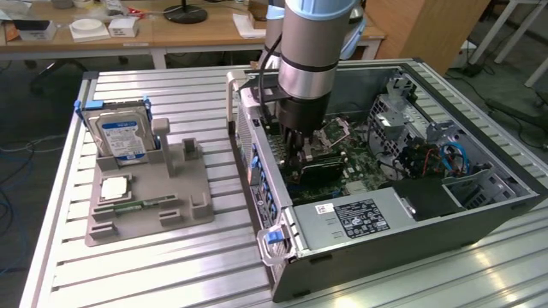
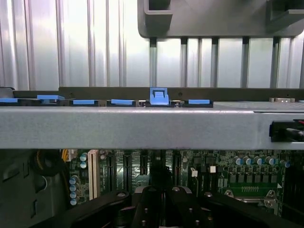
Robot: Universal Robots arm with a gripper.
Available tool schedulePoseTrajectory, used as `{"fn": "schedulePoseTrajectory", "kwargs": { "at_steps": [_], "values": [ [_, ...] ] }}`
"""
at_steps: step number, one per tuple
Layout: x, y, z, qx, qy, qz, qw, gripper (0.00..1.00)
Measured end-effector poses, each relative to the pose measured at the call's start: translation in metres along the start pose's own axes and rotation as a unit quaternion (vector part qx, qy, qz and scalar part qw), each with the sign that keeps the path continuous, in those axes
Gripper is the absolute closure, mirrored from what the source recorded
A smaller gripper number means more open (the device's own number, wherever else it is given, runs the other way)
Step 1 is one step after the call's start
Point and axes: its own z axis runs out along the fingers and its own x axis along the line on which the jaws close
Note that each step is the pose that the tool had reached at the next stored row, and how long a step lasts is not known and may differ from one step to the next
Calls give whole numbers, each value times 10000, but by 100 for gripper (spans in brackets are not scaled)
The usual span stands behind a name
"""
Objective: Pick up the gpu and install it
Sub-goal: 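Press down on the gpu until it lock into place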
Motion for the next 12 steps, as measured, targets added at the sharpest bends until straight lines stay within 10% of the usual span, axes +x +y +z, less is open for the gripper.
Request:
{"fn": "schedulePoseTrajectory", "kwargs": {
  "at_steps": [12],
  "values": [
    [0,-3,-153,-7,-1,0,10000,90]
  ]
}}
